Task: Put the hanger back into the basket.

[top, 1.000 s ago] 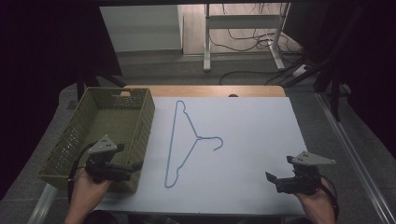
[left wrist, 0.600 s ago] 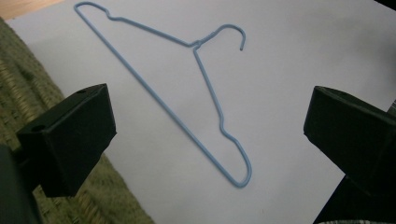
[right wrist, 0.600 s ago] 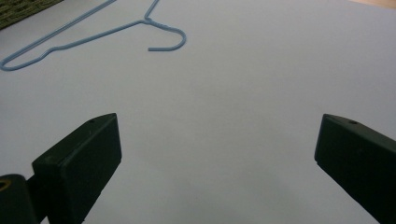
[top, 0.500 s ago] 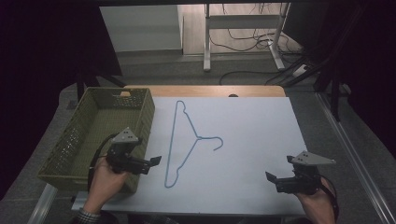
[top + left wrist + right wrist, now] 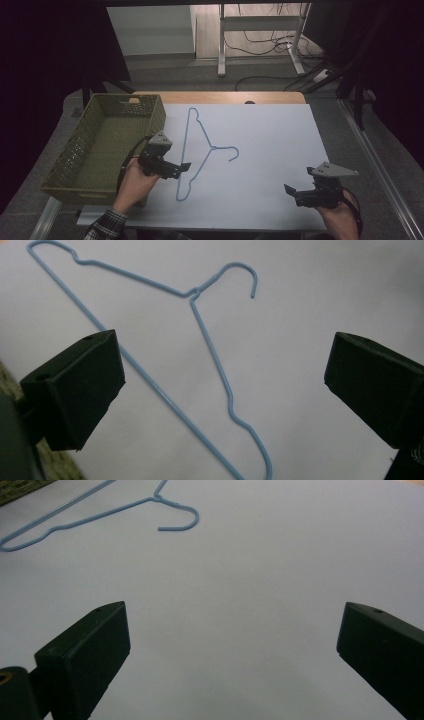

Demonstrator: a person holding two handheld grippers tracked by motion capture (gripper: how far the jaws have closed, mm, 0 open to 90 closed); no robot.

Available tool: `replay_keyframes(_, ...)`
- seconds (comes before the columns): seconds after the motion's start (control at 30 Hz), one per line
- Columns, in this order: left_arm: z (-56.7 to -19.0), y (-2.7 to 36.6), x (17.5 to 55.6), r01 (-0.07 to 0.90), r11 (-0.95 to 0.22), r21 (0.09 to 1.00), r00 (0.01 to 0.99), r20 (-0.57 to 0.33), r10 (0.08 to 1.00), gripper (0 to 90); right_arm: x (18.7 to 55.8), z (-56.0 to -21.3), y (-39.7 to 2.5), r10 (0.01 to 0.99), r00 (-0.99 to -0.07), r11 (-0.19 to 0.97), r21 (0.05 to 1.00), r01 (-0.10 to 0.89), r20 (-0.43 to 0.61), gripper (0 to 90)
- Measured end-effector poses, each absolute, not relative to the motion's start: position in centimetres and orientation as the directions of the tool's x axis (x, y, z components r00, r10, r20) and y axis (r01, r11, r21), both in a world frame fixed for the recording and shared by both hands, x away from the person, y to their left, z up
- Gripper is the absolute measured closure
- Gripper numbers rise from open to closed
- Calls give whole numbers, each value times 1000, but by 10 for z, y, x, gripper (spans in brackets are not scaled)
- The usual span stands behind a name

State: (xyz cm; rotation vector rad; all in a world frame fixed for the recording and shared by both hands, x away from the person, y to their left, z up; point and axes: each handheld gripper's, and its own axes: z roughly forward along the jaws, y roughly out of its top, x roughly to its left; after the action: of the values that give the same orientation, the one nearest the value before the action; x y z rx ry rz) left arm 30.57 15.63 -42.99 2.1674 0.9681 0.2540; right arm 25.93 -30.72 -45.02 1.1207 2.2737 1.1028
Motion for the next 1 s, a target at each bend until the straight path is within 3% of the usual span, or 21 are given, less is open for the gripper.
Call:
replay_keyframes(0.57,-462,111,362,607,-463,646,692,-143,707,37,261,-454,-306,785,-619,395,766,507,5,8)
replay_keyframes(0.77,-475,100,374,627,-472,620,677,-133,724,187,261,-455,-305,780,-626,408,760,506,-2,11)
replay_keyframes(1.0,-494,91,386,662,-475,580,663,-157,732,489,261,-457,-304,776,-630,424,749,510,-11,15)
